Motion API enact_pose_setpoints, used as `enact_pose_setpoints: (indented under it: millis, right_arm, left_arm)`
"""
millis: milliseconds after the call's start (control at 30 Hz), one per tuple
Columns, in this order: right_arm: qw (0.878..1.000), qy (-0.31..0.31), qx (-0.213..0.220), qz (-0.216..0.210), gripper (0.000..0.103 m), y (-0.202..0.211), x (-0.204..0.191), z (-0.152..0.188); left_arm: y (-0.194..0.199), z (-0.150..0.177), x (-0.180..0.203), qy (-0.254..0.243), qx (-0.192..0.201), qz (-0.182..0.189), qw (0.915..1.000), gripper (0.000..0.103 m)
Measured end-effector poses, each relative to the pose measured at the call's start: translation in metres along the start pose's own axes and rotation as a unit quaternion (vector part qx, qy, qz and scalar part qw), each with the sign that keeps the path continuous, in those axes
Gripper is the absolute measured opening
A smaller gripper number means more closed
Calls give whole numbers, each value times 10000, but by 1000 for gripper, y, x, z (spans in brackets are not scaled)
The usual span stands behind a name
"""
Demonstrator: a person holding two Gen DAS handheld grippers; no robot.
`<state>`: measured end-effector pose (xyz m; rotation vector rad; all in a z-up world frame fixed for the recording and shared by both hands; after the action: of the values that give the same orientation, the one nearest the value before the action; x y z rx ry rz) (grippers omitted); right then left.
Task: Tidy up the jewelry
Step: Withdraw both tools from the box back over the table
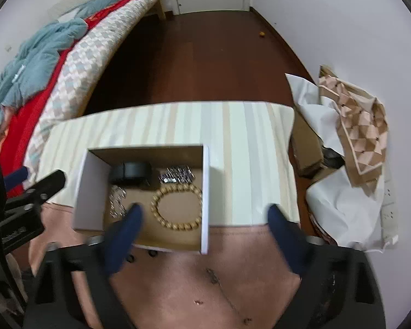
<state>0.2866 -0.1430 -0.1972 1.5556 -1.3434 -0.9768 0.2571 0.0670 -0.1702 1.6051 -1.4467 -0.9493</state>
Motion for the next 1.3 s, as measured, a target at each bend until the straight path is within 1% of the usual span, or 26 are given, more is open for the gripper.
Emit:
enact_pose_setpoints:
  millis: [67,233,400,567,667,767,867,1200,1300]
  right_arm:
    - [10000,-14,-29,56,101,-2,-1,8]
    - [9998,-105,19,177,103,1,-2,19]
    - [9996,-39,142,238,103,13,-6,22]
    - [9994,4,261,247,103,32,-7,30]
    - [9990,33,389,235,103,49,-9,37]
    - [9983,43,543,221,103,69,-12,46]
    - [9974,49,691,183,103,89,-14,55]
    - [9926,41,1206,138,103,156,-17,80]
    - [9909,55,1339,152,103,173,-19,85]
  left_arm:
    - [2,6,-2,-13,20,-88,10000,101]
    - [4,22,-7,-14,3,-195,9998,101]
    - [11,32,-10,44,28,-275,9996,102]
    - [28,40,-10,56,159,-306,9994,102]
    - [45,47,-10,72,305,-273,9991,102]
    - [65,54,-8,41,501,-388,9980,102]
    - [83,62,-9,24,646,-410,9971,102]
    - [141,82,-11,72,1056,-328,9938,102]
    - [154,86,-11,77,1141,-296,9930,101]
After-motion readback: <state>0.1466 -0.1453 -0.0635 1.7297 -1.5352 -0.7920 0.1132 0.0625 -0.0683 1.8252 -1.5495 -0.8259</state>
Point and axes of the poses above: each gripper's, at about its wrist camera, not at the fingertips, and y roughly against the way its jaws point, x to its right, z to its underside, the point moved 4 cm from there along -y, roughly the way its jaws point, and after that the axes turned 1 degree about -x, right-handed, at the moved point
